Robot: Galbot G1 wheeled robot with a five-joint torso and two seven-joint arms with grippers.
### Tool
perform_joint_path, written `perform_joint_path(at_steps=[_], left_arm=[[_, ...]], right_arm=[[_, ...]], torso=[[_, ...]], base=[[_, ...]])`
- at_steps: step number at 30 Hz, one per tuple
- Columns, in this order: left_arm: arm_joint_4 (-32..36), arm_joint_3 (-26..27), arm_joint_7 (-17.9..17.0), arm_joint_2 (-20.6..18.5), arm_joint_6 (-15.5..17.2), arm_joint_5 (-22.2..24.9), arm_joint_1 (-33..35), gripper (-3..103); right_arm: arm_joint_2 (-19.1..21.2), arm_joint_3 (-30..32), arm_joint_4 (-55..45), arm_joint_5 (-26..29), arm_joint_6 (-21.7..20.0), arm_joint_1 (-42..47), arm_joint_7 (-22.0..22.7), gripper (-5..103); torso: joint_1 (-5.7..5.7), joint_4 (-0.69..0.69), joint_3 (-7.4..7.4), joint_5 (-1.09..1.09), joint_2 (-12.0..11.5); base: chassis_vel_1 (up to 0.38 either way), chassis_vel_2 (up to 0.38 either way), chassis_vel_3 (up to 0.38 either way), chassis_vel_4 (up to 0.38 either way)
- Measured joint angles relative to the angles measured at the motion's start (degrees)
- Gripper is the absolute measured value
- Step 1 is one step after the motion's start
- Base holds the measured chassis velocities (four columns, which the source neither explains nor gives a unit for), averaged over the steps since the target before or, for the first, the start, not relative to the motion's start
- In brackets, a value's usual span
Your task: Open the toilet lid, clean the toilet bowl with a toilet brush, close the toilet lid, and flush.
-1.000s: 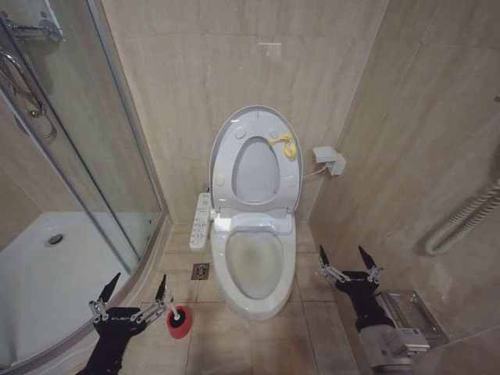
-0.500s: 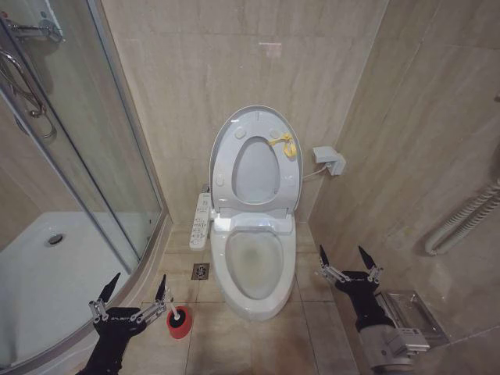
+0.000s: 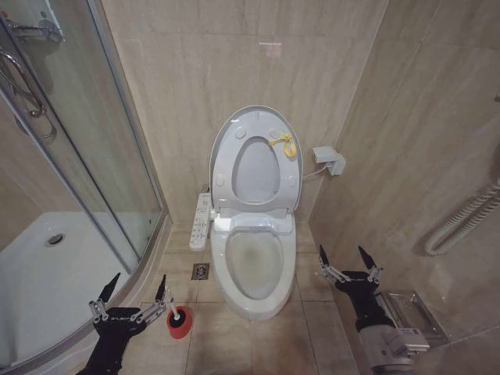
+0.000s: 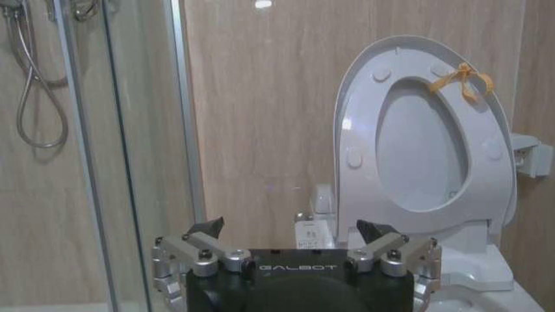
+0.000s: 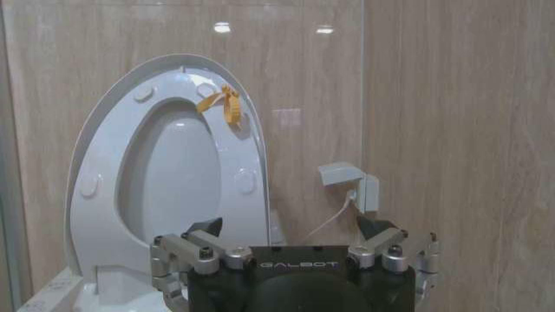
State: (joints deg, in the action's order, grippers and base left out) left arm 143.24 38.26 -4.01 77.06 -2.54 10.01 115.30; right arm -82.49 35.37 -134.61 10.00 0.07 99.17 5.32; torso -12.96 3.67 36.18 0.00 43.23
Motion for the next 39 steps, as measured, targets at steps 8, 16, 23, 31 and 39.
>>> perform_joint_path(at_steps=[8,16,23,31,39], left_arm=[[0.00,0.00,0.00,0.00,0.01,0.00,0.00,100],[0.00,0.00,0.00,0.00,0.01,0.00,0.00,100],[0.00,0.00,0.00,0.00,0.02,0.00,0.00,100],[-0.01,0.00,0.00,0.00,0.02,0.01,-0.01,100],[0.00,0.00,0.00,0.00,0.02,0.01,0.00,100]], right_arm=[[0.00,0.00,0.00,0.00,0.00,0.00,0.00,100],[0.00,0.00,0.00,0.00,0.00,0.00,0.00,100],[0.00,0.00,0.00,0.00,0.00,0.00,0.00,100],[0.00,0.00,0.00,0.00,0.00,0.00,0.00,100],[0.00,0.00,0.00,0.00,0.00,0.00,0.00,100]], torso=[[0.00,0.00,0.00,0.00,0.00],[0.00,0.00,0.00,0.00,0.00],[0.00,0.00,0.00,0.00,0.00],[0.00,0.00,0.00,0.00,0.00],[0.00,0.00,0.00,0.00,0.00]], base=[[0.000,0.000,0.000,0.000],[0.000,0.000,0.000,0.000],[0.000,0.000,0.000,0.000],[0.000,0.000,0.000,0.000],[0.000,0.000,0.000,0.000]])
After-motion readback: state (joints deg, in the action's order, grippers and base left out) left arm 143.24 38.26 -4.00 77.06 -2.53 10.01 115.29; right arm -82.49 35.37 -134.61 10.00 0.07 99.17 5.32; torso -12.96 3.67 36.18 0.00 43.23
